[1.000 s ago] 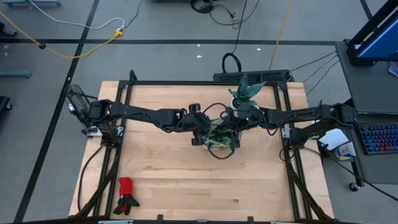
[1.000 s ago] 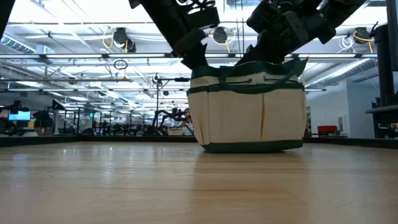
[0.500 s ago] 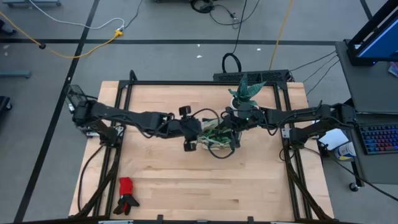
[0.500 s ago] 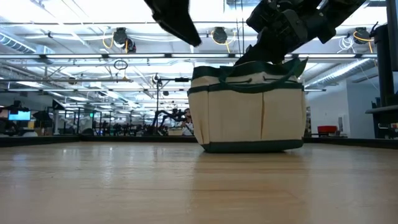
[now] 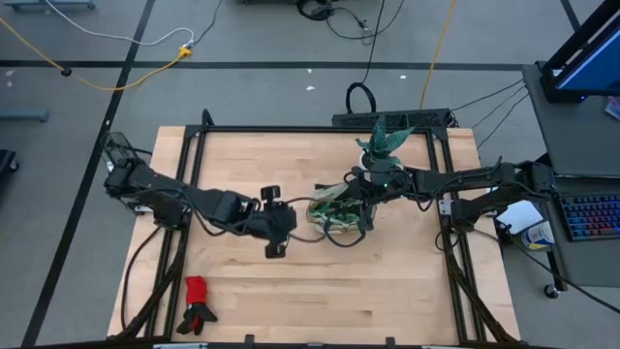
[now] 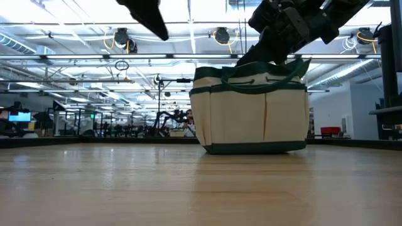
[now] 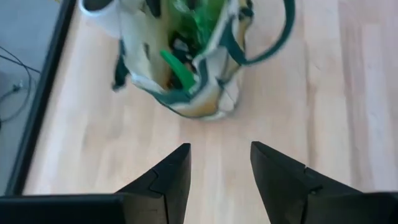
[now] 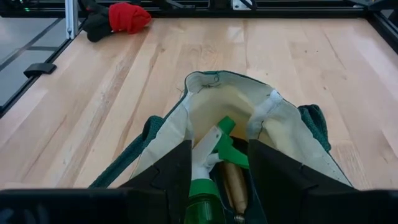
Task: Pick & Place Garden tools in Gardening bag
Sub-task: Put the red gloves into the gardening bag
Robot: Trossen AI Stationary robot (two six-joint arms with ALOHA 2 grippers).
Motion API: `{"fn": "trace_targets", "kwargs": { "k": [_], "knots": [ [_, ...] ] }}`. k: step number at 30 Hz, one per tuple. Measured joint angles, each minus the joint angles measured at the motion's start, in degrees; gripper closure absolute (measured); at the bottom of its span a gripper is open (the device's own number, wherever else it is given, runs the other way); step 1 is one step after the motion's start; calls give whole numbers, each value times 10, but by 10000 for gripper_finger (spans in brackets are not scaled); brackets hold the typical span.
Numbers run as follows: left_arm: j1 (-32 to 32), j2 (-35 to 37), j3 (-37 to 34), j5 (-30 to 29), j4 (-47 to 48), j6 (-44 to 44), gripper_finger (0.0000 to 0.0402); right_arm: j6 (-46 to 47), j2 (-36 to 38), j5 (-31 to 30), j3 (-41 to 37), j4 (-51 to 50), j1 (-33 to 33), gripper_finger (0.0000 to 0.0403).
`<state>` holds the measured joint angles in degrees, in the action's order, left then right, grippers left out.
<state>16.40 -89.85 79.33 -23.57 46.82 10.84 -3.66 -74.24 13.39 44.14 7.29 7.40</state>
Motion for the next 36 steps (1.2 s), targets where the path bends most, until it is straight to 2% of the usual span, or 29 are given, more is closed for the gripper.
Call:
{"fn": "trace_targets", "kwargs": {
  "k": [5, 11, 16, 19, 24, 36],
  "knots": [
    [36, 0, 0, 13, 59, 49, 229, 0, 0, 0, 0, 0, 0, 250],
    [74, 0, 0, 103, 171, 101, 229, 0, 0, 0, 0, 2, 0, 252],
    [102, 0, 0, 169, 254, 212, 229, 0, 0, 0, 0, 2, 0, 250],
    [131, 0, 0, 193, 287, 192, 229, 0, 0, 0, 0, 2, 0, 250],
    [187, 0, 0, 192, 310, 107, 229, 0, 0, 0, 0, 2, 0, 251],
    [301, -15, -8, 220, 336, 104, 229, 0, 0, 1, 0, -3, 0, 254]
  ]
}}
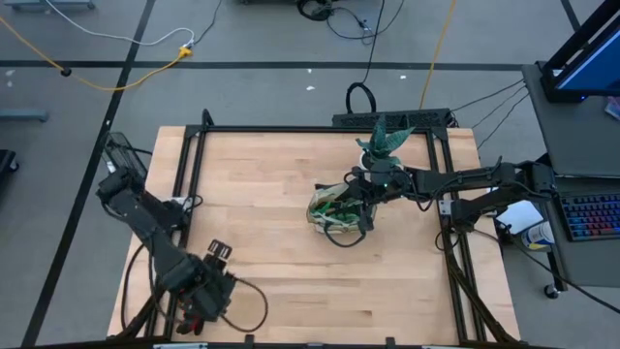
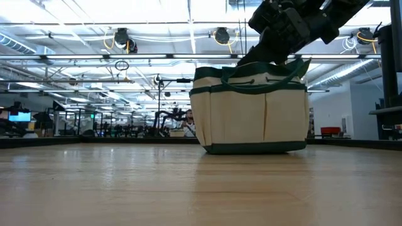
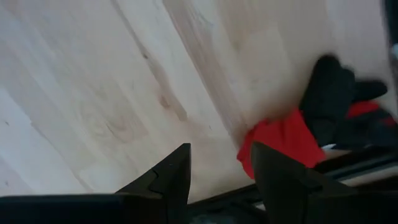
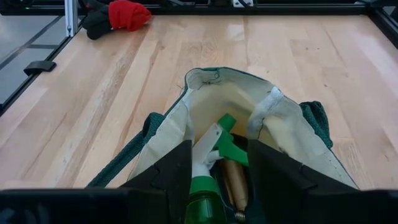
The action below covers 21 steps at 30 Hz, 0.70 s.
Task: Pick & Place Garden tools in Gardening bag
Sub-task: Put the red gloves into the gardening bag
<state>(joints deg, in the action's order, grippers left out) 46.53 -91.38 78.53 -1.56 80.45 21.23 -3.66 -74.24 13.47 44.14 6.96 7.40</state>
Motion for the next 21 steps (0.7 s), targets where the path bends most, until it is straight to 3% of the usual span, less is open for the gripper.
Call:
{"fn": "trace_targets", "kwargs": {
  "k": [4, 10, 21],
  "knots": [
    [29, -2, -38, 17, -22, 10, 229, 0, 0, 1, 0, -2, 0, 251],
    [64, -9, -114, 120, -117, 3, 229, -3, 0, 1, 0, -4, 0, 252],
    [130, -12, -168, 121, -165, -30, 229, 0, 0, 1, -19, 6, 0, 254]
  ]
}}
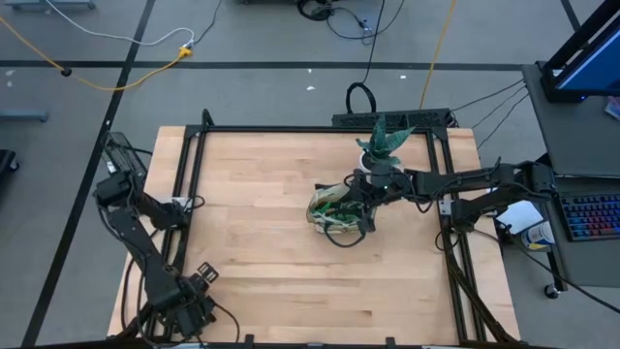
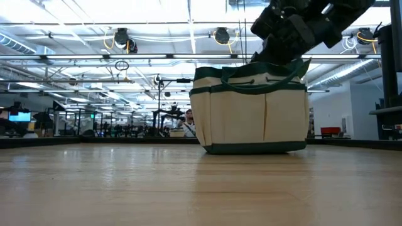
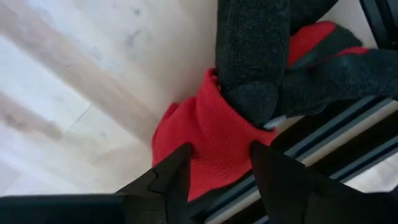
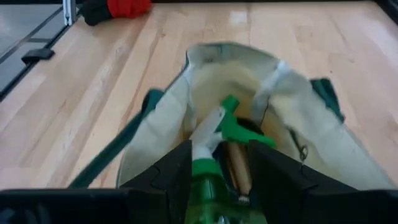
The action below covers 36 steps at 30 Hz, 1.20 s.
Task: Pick & Place Garden tools in Gardening bag
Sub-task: Put the red gloves into the gardening bag
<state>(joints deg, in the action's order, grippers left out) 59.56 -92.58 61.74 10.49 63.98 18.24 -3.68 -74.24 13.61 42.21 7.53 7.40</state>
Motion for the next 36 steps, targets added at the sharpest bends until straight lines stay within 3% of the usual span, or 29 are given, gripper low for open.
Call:
{"fn": "trace_targets", "kwargs": {
  "k": [9, 12, 17, 20, 25, 31, 36],
  "knots": [
    [7, 0, -50, -88, -112, -2, 241, 0, 0, 0, -43, 59, 0, 253],
    [1, 1, -63, -97, -123, -4, 280, 0, 0, 0, -48, 100, 0, 253],
    [-15, 1, -69, -96, -123, -21, 379, 0, 0, 1, -48, 161, 0, 256],
    [-25, 1, -69, -110, -132, -25, 387, 0, 0, 0, -48, 192, 0, 254],
    [-46, -1, -49, -200, -140, -120, 393, 0, 0, 3, -48, 221, 0, 250],
    [-102, -1, 7, -364, -148, -282, 388, 1, 0, 63, -48, 247, -2, 250],
    [-165, 0, 29, -408, -214, -467, 395, 0, 0, 67, -48, 246, -19, 250]
  ]
}}
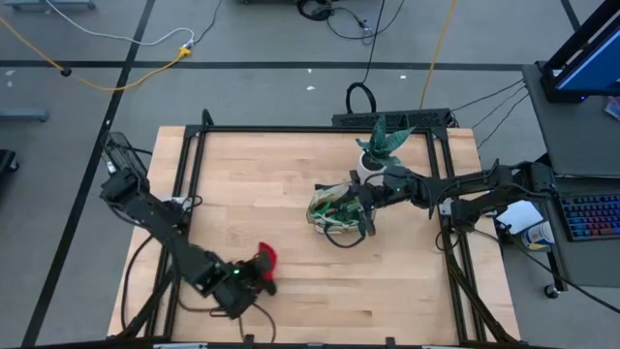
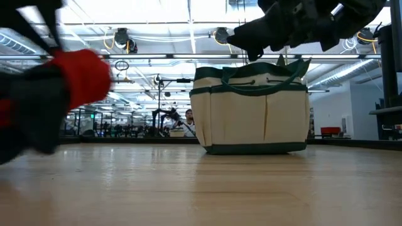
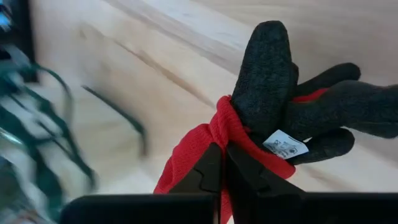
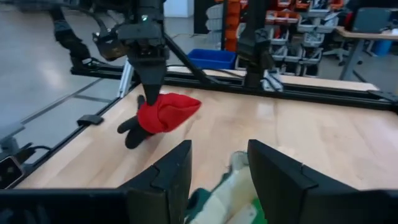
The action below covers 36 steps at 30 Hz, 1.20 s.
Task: Pick & Place Garden tools in Gardening bag
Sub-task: Put the red gloves into the gardening bag
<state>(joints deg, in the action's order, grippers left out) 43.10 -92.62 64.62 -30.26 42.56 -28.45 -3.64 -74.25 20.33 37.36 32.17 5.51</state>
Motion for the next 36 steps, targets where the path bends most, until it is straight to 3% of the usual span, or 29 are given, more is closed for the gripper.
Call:
{"fn": "trace_targets", "kwargs": {
  "k": [4, 13, 19, 22, 36],
  "knots": [
    [-43, 0, 0, 0, -71, -151, 389, 0, 0, 1, 0, -7, -15, 250],
    [-124, 0, 0, 3, -227, -399, 389, 0, 0, 10, 0, -13, -54, 250],
    [-172, 0, 1, 66, -331, -528, 391, 0, 0, 9, 0, -13, -71, 250],
    [-196, 0, 1, 119, -351, -571, 385, 6, 0, 9, 0, -11, -72, 250],
    [-250, -5, 1, 159, -412, -626, 396, 56, 0, 7, 0, -11, -71, 240]
  ]
}}
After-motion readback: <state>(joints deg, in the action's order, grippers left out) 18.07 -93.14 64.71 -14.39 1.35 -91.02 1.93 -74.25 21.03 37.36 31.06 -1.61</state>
